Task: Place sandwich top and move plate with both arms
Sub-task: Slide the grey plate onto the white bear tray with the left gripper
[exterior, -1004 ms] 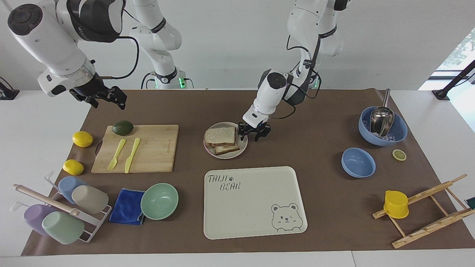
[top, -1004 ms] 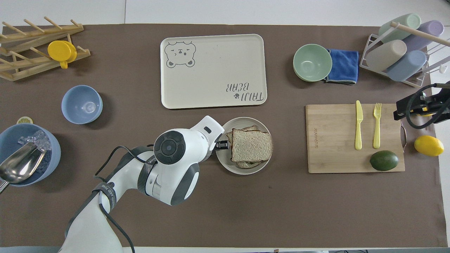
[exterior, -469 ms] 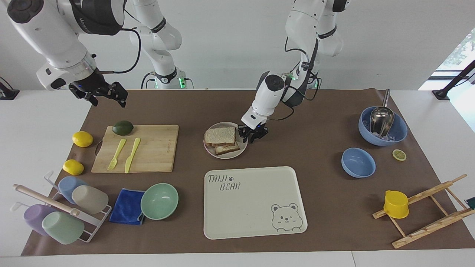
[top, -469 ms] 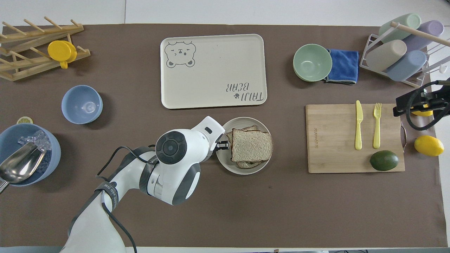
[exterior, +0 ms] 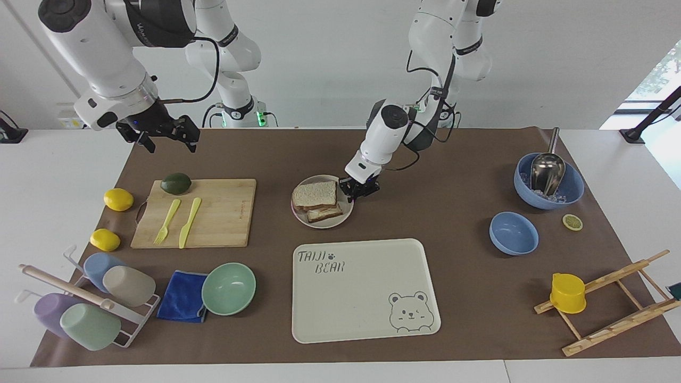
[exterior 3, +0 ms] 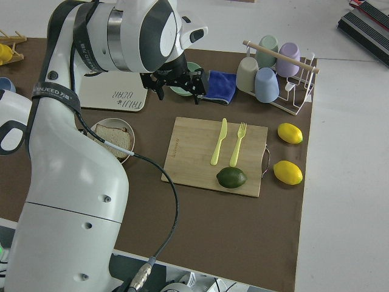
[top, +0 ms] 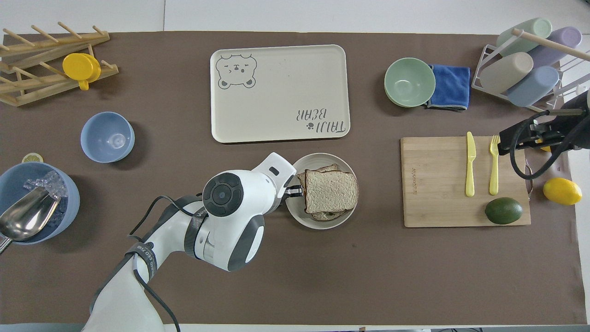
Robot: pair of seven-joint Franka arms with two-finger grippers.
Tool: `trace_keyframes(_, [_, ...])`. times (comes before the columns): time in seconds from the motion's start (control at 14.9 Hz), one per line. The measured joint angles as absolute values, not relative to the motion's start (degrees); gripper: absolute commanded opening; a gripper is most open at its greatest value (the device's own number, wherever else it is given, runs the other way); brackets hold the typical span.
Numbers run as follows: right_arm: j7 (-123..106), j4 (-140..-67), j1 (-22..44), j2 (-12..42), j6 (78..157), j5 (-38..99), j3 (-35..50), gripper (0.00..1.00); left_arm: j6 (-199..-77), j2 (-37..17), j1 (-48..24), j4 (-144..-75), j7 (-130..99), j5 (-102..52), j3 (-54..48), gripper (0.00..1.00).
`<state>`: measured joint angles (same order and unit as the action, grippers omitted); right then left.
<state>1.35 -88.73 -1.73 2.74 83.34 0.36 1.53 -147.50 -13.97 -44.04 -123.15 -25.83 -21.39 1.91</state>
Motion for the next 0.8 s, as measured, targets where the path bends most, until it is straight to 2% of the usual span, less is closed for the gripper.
trace_keyframes(0.47, [1.35,-88.26,-1.75,2.69,83.49,0.29,1.18,1.00,-144.61,-13.46,-42.72,-121.17,-25.83,-22.75,2.38,0.00])
trace_keyframes(0.8, [1.35,-87.73,-1.78,2.67,83.48,0.29,0.75,1.00,-128.72,-14.14,-33.15,-107.37,-25.67,-22.93,3.07,0.00])
